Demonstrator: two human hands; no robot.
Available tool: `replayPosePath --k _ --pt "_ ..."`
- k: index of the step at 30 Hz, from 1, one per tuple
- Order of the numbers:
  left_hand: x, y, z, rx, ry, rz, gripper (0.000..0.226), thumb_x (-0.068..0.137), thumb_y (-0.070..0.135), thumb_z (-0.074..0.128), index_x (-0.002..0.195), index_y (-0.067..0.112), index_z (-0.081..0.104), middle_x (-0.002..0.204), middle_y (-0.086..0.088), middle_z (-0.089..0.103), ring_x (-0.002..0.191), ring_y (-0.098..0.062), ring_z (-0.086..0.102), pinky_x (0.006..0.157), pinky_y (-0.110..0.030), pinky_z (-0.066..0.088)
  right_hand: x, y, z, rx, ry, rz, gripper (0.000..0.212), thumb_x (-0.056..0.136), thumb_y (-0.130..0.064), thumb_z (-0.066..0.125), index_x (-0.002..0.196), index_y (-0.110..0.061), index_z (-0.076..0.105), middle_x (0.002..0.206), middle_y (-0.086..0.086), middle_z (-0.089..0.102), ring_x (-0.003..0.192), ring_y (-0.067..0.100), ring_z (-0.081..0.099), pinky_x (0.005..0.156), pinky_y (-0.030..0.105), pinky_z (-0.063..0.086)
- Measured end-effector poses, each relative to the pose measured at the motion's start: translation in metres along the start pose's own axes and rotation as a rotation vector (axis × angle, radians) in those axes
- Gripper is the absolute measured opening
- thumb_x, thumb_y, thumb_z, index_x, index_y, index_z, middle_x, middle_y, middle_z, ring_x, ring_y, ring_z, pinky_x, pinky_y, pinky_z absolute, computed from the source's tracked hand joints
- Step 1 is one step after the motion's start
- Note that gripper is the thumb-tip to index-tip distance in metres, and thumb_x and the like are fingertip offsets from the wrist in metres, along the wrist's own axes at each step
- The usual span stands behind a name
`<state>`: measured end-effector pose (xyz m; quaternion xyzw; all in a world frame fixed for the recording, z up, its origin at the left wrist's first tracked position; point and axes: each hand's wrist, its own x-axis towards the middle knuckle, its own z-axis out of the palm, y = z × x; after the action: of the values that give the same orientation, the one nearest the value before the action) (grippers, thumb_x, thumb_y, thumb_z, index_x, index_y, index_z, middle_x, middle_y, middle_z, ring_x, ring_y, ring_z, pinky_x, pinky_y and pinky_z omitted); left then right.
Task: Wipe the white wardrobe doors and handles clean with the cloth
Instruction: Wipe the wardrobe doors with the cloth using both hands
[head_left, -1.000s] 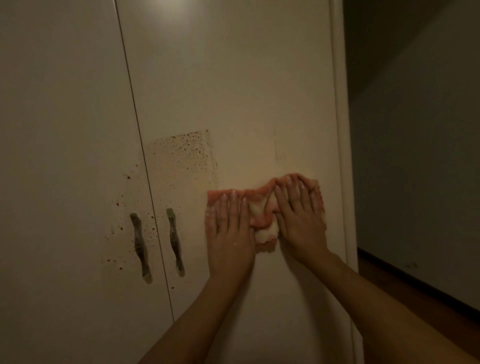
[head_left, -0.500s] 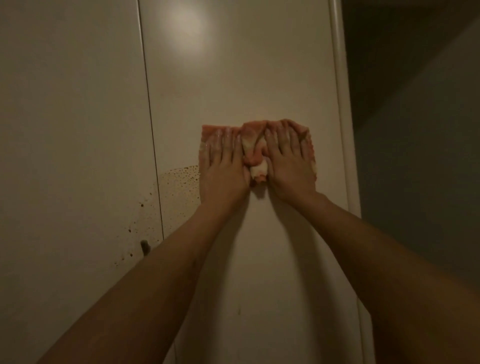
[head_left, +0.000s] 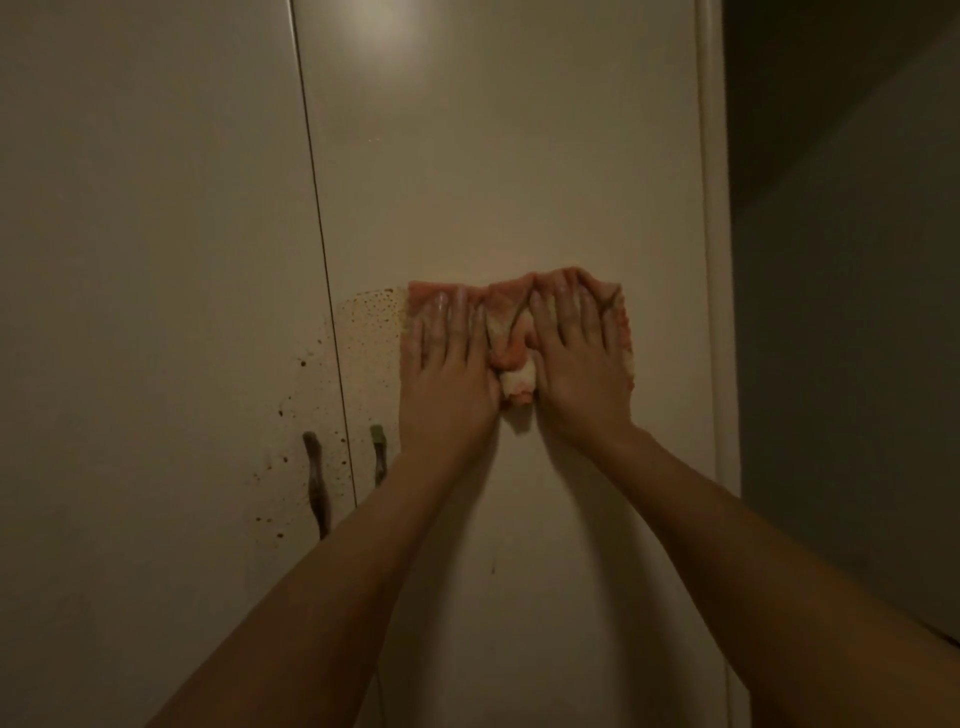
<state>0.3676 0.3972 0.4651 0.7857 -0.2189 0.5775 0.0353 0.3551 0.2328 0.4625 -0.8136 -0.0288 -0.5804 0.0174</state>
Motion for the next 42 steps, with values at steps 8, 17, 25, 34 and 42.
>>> replayPosePath --k 8,17,25,34,42 --pt "-0.109 0.016 0.023 -0.03 -0.187 0.015 0.071 0.093 0.033 0.026 0.154 0.007 0.001 0.161 -0.019 -0.001 0.149 -0.035 -0.006 0.121 -0.053 0.009 -0.116 -0.01 0.033 -0.05 -0.079 -0.034 0.063 0.101 -0.033 0.032 0.158 -0.02 0.009 0.165 0.007 0.01 0.153 0.028 0.011 0.122 0.048 0.008" --pt "-0.202 0.025 0.042 -0.011 -0.315 0.068 0.073 0.089 0.029 0.039 0.154 0.009 0.014 0.162 -0.016 0.012 0.15 -0.032 0.005 0.118 -0.051 0.013 -0.213 -0.014 0.059 -0.095 -0.155 -0.068 0.066 0.096 -0.03 0.037 0.158 -0.016 0.018 0.163 0.01 0.02 0.148 0.033 0.025 0.121 0.05 0.012" --pt "-0.221 0.031 0.044 -0.03 -0.411 0.049 0.071 0.083 0.026 0.038 0.152 0.011 0.025 0.159 -0.014 0.023 0.148 -0.031 0.016 0.116 -0.05 0.015 -0.237 -0.017 0.063 -0.124 -0.201 -0.052 0.067 0.092 -0.031 0.04 0.156 -0.015 0.027 0.165 0.008 0.014 0.149 0.032 0.023 0.12 0.05 0.014" --pt "-0.138 0.02 0.027 -0.006 -0.398 0.063 0.093 0.085 0.052 0.047 0.155 0.011 0.002 0.163 -0.014 -0.001 0.15 -0.031 -0.005 0.119 -0.05 0.004 -0.151 -0.021 0.039 -0.094 -0.134 -0.045 0.076 0.087 -0.03 0.044 0.157 -0.013 0.019 0.164 0.01 0.017 0.15 0.033 0.016 0.118 0.056 0.019" --pt "-0.01 -0.011 -0.018 0.02 -0.214 0.041 0.075 0.092 0.044 0.022 0.154 0.014 -0.009 0.162 -0.008 -0.014 0.148 -0.026 -0.017 0.121 -0.046 -0.008 -0.014 -0.025 0.004 -0.074 -0.048 -0.004 0.09 0.088 -0.033 0.064 0.159 -0.015 0.011 0.165 0.012 0.016 0.151 0.032 0.012 0.12 0.05 0.007"
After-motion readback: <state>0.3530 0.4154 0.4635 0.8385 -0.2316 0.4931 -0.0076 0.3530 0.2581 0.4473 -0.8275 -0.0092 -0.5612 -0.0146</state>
